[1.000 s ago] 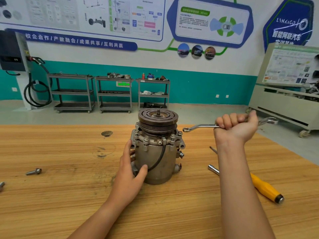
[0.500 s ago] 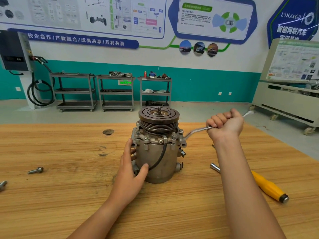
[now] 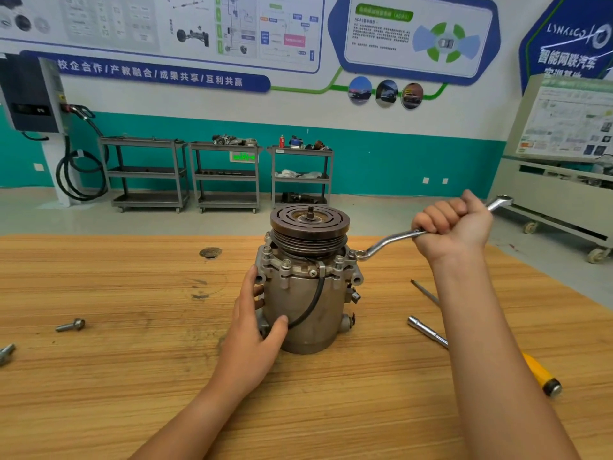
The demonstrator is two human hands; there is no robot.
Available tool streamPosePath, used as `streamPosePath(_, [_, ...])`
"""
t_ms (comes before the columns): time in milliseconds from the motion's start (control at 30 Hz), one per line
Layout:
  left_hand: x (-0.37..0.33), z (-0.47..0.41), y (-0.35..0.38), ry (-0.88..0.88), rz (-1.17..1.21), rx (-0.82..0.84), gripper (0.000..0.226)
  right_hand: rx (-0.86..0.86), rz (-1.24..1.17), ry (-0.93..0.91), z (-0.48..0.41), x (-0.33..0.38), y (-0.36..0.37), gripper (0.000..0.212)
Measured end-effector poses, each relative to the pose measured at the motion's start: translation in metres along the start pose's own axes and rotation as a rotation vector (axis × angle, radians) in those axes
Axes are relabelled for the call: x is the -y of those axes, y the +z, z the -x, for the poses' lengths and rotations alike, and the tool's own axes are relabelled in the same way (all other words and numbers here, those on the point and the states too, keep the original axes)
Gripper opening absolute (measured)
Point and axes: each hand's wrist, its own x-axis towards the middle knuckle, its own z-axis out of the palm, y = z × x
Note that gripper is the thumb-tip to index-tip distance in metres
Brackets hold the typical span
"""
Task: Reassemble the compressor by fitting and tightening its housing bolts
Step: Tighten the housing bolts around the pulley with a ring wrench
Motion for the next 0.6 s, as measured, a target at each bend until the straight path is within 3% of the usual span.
streamPosePath(300, [0.003, -0.001, 0.001, 0.009, 0.017, 0.009, 0.092, 0.053, 0.04, -0.002, -0.014, -0.011, 0.005, 0.064])
streamPosePath(600, [0.005, -0.002, 0.001, 0.005, 0.007, 0.0, 0.093, 0.016, 0.045, 0.263, -0.044, -0.022, -0.008, 0.067])
